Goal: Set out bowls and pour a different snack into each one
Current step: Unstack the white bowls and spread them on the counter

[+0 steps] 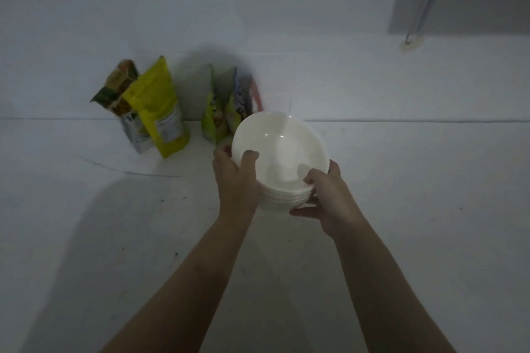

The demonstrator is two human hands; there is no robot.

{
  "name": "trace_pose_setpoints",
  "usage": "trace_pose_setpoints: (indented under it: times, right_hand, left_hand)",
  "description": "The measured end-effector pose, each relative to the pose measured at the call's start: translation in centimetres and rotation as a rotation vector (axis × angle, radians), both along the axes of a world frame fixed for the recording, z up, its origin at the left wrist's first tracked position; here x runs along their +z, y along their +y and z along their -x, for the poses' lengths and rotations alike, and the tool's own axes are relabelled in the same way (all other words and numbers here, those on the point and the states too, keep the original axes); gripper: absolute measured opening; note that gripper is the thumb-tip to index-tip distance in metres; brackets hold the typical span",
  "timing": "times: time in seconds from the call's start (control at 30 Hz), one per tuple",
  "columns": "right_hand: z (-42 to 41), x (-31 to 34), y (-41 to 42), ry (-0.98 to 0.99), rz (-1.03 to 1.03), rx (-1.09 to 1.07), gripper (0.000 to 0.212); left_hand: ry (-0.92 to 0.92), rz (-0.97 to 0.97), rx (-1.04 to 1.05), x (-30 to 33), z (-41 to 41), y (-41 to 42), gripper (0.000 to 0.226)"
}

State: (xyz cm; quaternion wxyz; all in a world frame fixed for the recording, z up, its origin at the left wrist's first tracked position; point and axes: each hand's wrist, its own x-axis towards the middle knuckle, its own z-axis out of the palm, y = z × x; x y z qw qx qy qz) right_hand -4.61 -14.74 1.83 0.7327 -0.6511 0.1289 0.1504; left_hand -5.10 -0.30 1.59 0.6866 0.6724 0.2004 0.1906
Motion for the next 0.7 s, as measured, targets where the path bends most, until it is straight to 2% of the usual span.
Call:
trace_pose_setpoints:
  times: [0.1,0.23,0.57,0.7]
  right_hand:
    - [3.3,0.3,4.3,0.005,-0.012,0.047,0.05]
    - [7.0,0.6,11.2,-0.01,0.015,0.115,0.055]
    - [16.7,0.0,30.3,-0.045,0.049,0.302,0.052]
    - [18.9,-0.3,35.7,-0.016,0.08,0.351,0.056]
  left_hand:
    - [-0.026,0.079,-0.015,0.7,3.6,4.4,0.052]
    - [-0.031,0.085,-0.011,1.1,9.1,11.7,0.06]
    - [-0.023,0.075,0.078,0.8,20.4,31.9,0.047]
    - [0.03,0.092,0.11,0.1,22.8,37.8,0.053]
